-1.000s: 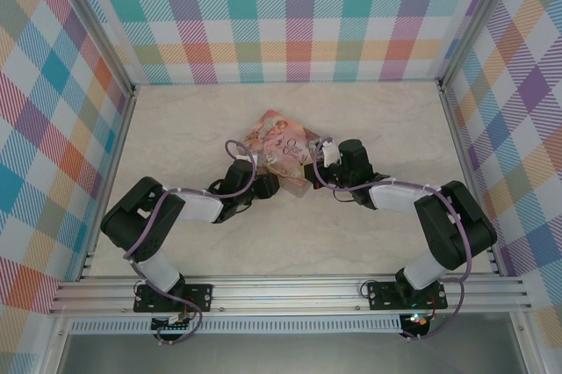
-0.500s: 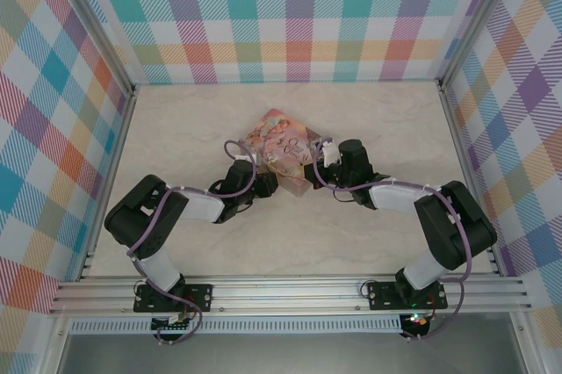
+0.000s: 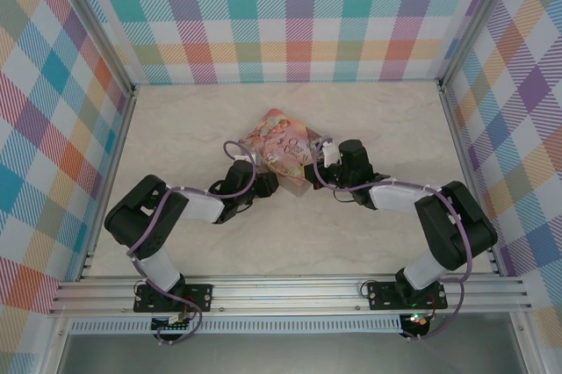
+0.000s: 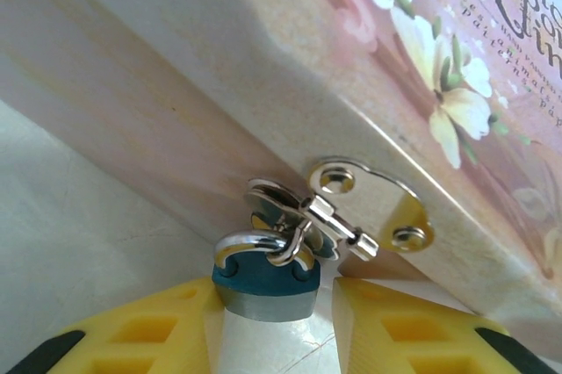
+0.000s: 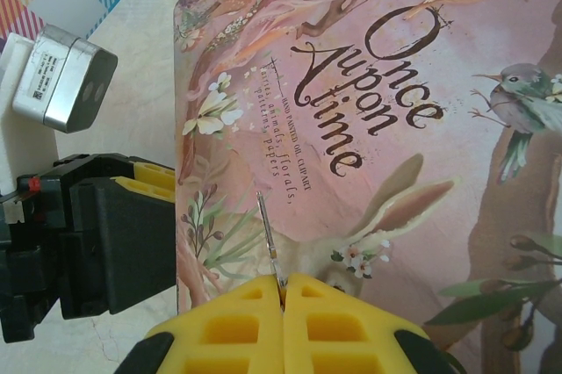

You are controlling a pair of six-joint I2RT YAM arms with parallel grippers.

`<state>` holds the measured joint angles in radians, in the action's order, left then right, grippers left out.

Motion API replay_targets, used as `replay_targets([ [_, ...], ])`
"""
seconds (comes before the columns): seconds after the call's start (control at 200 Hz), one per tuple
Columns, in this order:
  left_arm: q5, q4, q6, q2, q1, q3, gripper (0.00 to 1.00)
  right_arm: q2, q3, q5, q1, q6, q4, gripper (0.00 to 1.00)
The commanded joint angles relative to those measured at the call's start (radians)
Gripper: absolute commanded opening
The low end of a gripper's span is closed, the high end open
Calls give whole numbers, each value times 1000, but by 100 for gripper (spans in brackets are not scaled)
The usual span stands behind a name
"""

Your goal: Unlock the padlock with the key

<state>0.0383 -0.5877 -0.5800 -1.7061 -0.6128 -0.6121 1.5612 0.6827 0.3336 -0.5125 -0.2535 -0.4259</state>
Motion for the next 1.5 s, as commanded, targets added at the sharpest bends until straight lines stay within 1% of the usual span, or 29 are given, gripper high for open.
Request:
replay_targets([
  [0.0, -37, -80, 8, 42, -1, -2, 38, -16, -19, 20, -12, -1, 26, 7],
  [0.135, -48, -78, 24, 42, 2, -7, 39, -17, -18, 18, -11, -2, 26, 7],
  [0.295, -54, -66, 51, 48, 7, -6, 40, -43, 6, 48, 1, -18, 37, 7],
  [0.43, -54, -54, 69, 54, 7, -2, 41, -64, 80, 51, 2, -5, 124, 8],
  [0.545, -46, -57, 71, 50, 8, 2, 41, -35, 161, 64, 2, 2, 173, 7],
  [0.86, -43, -58, 75, 40, 8, -1, 42, 193, 456, 50, -12, -7, 342, 6],
  [1.14, -38, -60, 74, 27, 9, -8, 42, 377, 724, 21, -51, 13, 512, 6],
  [1.495, -34, -61, 71, 27, 8, -8, 42, 557, 958, 6, -84, 21, 633, 6],
])
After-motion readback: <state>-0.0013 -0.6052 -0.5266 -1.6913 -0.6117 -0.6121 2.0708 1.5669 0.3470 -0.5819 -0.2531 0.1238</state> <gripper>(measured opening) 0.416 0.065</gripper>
